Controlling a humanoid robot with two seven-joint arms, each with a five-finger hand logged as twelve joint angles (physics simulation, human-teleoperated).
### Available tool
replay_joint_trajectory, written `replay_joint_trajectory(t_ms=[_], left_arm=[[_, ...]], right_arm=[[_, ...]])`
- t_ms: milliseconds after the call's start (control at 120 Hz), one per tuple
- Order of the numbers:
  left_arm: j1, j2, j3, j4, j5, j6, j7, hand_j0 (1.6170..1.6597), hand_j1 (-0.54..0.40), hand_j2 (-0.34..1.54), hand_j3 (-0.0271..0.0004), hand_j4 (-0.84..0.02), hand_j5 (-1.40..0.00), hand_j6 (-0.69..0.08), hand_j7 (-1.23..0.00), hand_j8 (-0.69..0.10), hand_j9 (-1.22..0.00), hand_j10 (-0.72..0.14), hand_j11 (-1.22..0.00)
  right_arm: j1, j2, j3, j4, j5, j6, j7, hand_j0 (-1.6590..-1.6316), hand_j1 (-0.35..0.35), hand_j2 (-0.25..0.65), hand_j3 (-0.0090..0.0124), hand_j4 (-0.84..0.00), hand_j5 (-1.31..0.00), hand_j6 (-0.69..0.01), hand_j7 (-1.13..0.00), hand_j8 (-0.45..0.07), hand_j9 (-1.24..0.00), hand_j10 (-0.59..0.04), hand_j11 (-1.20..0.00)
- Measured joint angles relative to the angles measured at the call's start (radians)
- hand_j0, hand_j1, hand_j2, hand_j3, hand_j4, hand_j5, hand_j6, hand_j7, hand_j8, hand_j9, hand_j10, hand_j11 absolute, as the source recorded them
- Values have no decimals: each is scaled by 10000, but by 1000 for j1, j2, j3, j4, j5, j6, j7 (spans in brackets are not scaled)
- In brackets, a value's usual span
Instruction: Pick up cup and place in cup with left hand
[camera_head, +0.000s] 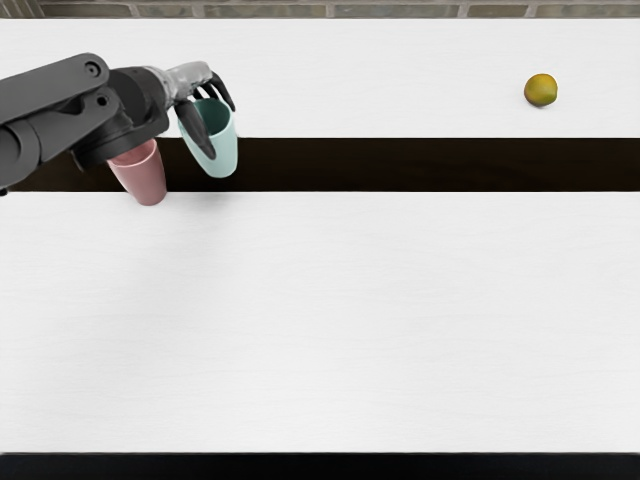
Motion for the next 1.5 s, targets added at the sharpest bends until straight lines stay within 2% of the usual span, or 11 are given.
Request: replay_joint_trajectory(t_ms=[350,458,575,958,1500], left_arm=[[-48,16,-6,-6,-36,-74,0,16528,-607,735,0,-5244,-7406,-3009,-7501,-2458,-7542,-3888,-7373],[-78,70,-11,-35,-73,-100,0,16527,-630,716,0,-5224,-7465,-2988,-7552,-2516,-7648,-3853,-7414],[-90,88,-12,-56,-107,-141,0,16525,-638,754,0,-5140,-7536,-2922,-7581,-2432,-7729,-3826,-7481],[-135,174,-12,-66,-146,-295,0,16524,-832,850,0,-4942,-7757,-2740,-7755,-2219,-7900,-3662,-7627],[-159,259,-12,-61,-149,-358,1,16518,-931,935,0,-4659,-8151,-2468,-8097,-1963,-8209,-3440,-7917]], right_arm=[[0,0,0,0,0,0,0,-16581,-3489,-3,0,0,1,5,0,4,0,2,0],[0,0,0,0,0,0,0,-16581,-3489,-3,0,0,1,6,0,4,0,3,0],[0,0,0,0,0,0,0,-16581,-3489,-3,0,0,1,5,0,4,0,2,0],[0,0,0,0,0,0,0,-16581,-3489,-2,0,0,1,6,0,4,0,3,0],[0,0,0,0,0,0,0,-16581,-3489,-2,0,0,1,7,0,5,0,3,0]])
